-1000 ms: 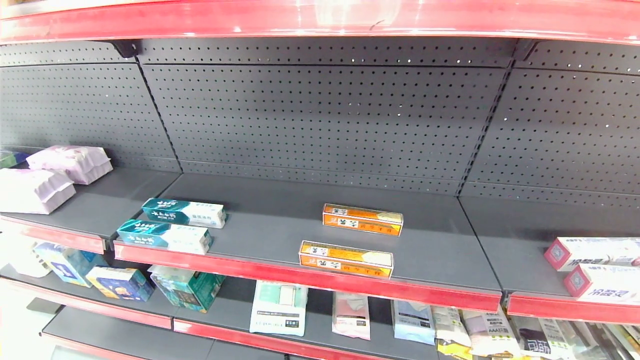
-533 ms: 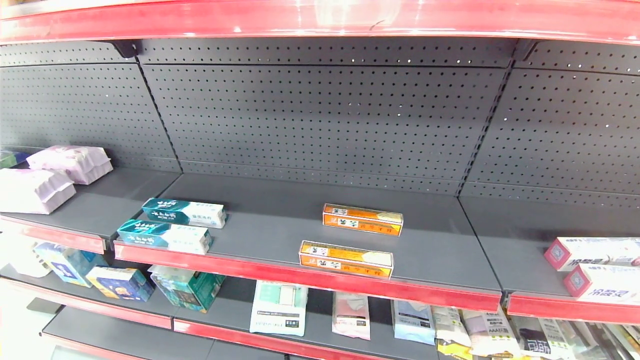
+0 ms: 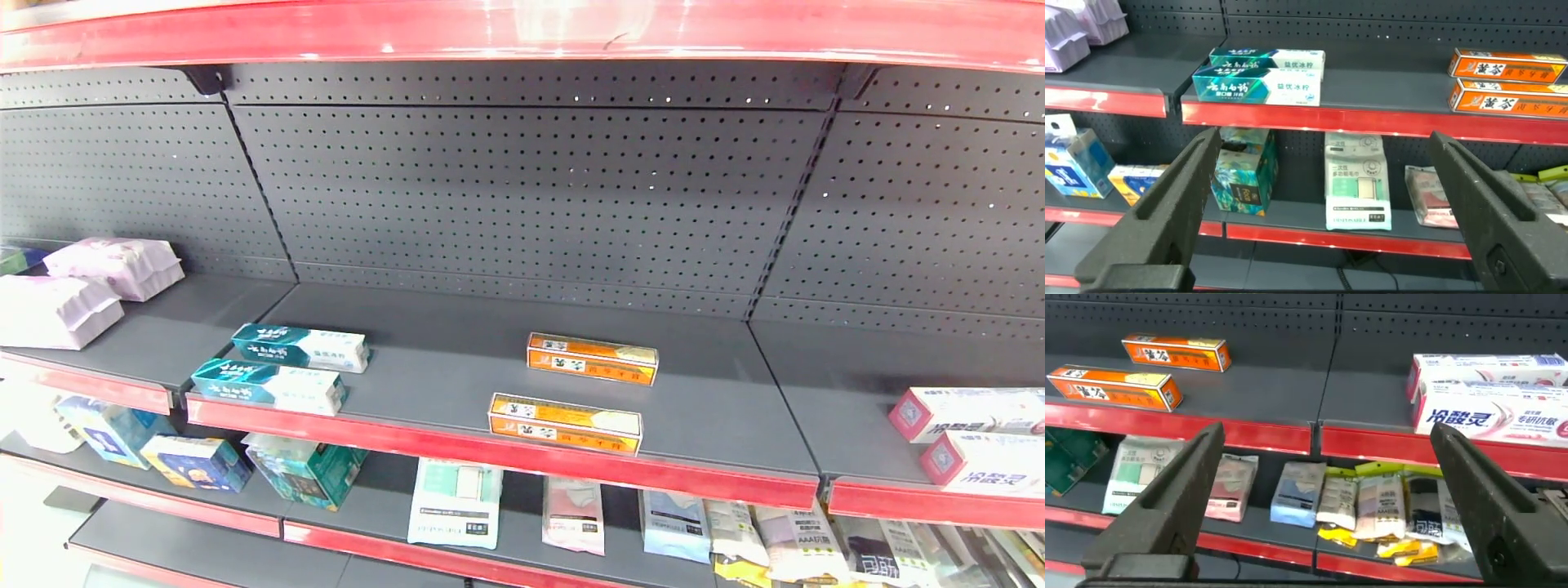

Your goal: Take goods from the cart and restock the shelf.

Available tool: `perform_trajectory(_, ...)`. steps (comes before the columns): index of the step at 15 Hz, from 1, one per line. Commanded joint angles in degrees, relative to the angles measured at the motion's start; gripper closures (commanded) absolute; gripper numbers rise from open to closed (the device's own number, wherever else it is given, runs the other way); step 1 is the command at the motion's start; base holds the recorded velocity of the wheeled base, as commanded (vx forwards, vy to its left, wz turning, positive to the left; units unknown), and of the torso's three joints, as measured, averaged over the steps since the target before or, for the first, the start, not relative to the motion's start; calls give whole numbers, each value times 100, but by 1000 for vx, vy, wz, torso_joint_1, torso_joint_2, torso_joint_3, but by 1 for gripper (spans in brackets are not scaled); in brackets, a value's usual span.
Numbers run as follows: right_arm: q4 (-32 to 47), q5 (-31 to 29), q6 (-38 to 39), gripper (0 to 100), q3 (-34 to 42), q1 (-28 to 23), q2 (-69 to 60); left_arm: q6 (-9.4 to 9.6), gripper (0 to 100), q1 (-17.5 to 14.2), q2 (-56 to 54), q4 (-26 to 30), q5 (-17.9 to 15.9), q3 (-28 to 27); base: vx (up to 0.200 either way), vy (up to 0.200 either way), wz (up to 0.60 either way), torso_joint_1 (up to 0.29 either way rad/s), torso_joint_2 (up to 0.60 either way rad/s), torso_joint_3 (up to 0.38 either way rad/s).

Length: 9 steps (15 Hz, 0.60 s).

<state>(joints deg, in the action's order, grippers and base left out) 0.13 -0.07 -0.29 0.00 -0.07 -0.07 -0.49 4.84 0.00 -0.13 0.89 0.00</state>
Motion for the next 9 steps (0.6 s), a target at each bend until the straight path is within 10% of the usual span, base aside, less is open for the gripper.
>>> perform_trajectory(1,4,-10,12,0,0,-1,7,-4,0,-1,0,-4,-1,0,0,0,0,0,0,0)
perform_trajectory(9,4,-10,12,0,0,-1,7,-4,0,-1,0,-4,-1,0,0,0,-600,4,2,2)
